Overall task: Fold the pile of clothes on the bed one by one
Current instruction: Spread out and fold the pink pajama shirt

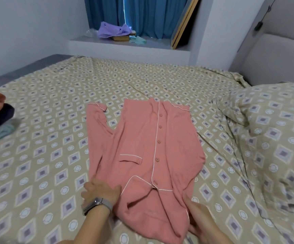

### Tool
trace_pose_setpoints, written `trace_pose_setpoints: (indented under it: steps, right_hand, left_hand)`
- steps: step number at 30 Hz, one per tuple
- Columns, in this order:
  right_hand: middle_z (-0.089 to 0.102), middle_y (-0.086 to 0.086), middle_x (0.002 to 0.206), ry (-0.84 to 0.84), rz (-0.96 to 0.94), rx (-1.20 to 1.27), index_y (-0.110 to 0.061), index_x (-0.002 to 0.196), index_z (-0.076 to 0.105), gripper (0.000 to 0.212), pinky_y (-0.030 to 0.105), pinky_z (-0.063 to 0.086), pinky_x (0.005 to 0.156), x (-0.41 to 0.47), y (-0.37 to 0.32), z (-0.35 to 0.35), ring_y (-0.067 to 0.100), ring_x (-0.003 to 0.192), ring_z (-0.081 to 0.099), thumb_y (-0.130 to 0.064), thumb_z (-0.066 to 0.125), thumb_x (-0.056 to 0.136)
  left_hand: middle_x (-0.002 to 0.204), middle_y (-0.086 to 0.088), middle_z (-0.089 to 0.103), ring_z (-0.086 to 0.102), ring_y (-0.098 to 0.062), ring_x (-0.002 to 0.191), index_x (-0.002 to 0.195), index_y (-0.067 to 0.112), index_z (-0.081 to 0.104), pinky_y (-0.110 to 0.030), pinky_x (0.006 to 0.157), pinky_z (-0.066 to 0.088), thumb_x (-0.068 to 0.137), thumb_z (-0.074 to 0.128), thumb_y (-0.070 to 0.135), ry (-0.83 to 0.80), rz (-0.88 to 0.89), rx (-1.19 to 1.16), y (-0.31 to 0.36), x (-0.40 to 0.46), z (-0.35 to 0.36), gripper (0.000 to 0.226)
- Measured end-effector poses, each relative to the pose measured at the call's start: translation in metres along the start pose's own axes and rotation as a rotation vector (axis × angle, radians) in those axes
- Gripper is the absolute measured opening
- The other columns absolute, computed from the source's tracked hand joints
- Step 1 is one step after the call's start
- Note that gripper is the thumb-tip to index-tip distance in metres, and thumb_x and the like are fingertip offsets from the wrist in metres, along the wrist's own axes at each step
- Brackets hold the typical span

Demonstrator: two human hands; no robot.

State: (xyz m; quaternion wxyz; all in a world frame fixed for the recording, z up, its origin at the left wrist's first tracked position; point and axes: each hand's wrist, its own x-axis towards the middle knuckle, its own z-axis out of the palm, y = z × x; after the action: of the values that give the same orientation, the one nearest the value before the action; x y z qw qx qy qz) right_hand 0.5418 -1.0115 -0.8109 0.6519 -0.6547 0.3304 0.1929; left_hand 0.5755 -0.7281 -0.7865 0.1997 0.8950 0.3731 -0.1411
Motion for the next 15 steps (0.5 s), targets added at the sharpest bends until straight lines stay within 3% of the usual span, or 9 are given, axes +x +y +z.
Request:
trace_pose_setpoints:
  steps: [2,4,6,9,11,13,15]
  right_hand:
    - [0.075,0.013,0.085,-0.021,-0.009,0.042,-0.003,0.092,0.074,0.072,0.039,0.058,0.073,-0.006,0.004,0.005,0.028,0.079,0.071,-0.056,0.088,0.046]
    - [0.074,0.018,0.090,-0.010,-0.028,0.078,0.003,0.100,0.070,0.055,0.039,0.058,0.074,-0.010,0.003,0.010,0.031,0.085,0.071,-0.035,0.089,0.065]
    - [0.074,0.017,0.091,0.035,-0.067,0.069,0.004,0.103,0.068,0.044,0.041,0.058,0.078,-0.010,0.005,0.013,0.031,0.086,0.071,-0.026,0.083,0.075]
    - [0.075,0.011,0.093,0.079,-0.141,0.019,-0.001,0.106,0.070,0.040,0.049,0.057,0.085,-0.008,0.015,0.019,0.030,0.088,0.071,-0.029,0.079,0.079]
    - [0.075,0.011,0.095,0.086,-0.163,0.028,-0.002,0.107,0.069,0.033,0.050,0.057,0.085,-0.010,0.020,0.017,0.030,0.089,0.071,-0.024,0.075,0.083]
    - [0.074,0.015,0.096,0.071,-0.151,0.080,-0.001,0.105,0.067,0.028,0.049,0.057,0.084,-0.019,0.024,0.013,0.032,0.090,0.070,-0.020,0.074,0.086]
    - [0.073,0.018,0.097,0.066,-0.126,0.091,0.003,0.109,0.066,0.033,0.051,0.056,0.086,-0.027,0.030,0.005,0.033,0.091,0.070,-0.018,0.075,0.084]
  left_hand:
    - [0.134,-0.017,0.041,0.046,-0.035,0.119,0.135,0.003,0.042,-0.038,0.094,0.043,0.080,0.049,0.070,-0.059,0.050,0.025,-0.006,-0.013,0.002,0.087]
    - [0.136,-0.020,0.047,0.052,-0.034,0.118,0.130,0.002,0.053,-0.031,0.095,0.042,0.086,0.048,0.065,-0.134,0.105,-0.104,-0.009,-0.026,0.001,0.077]
    - [0.141,-0.022,0.044,0.049,-0.031,0.126,0.137,-0.003,0.043,-0.028,0.103,0.036,0.085,0.063,0.053,-0.240,0.133,-0.418,-0.008,-0.037,0.003,0.079]
    - [0.133,-0.006,0.040,0.042,-0.021,0.125,0.146,0.008,0.022,-0.027,0.107,0.031,0.074,0.082,0.017,-0.244,0.248,-0.740,-0.009,-0.046,0.016,0.094]
    - [0.124,0.000,0.049,0.050,-0.018,0.110,0.131,0.020,0.039,-0.022,0.095,0.037,0.072,0.079,0.004,-0.246,0.303,-0.738,-0.013,-0.050,0.025,0.073]
    - [0.114,-0.009,0.066,0.059,-0.015,0.081,0.105,0.028,0.058,-0.024,0.079,0.044,0.077,0.076,0.004,-0.304,0.317,-0.714,-0.019,-0.061,0.030,0.041]
    - [0.109,-0.017,0.069,0.060,-0.015,0.072,0.092,0.030,0.063,-0.028,0.077,0.050,0.078,0.075,0.003,-0.333,0.299,-0.759,-0.028,-0.071,0.036,0.032]
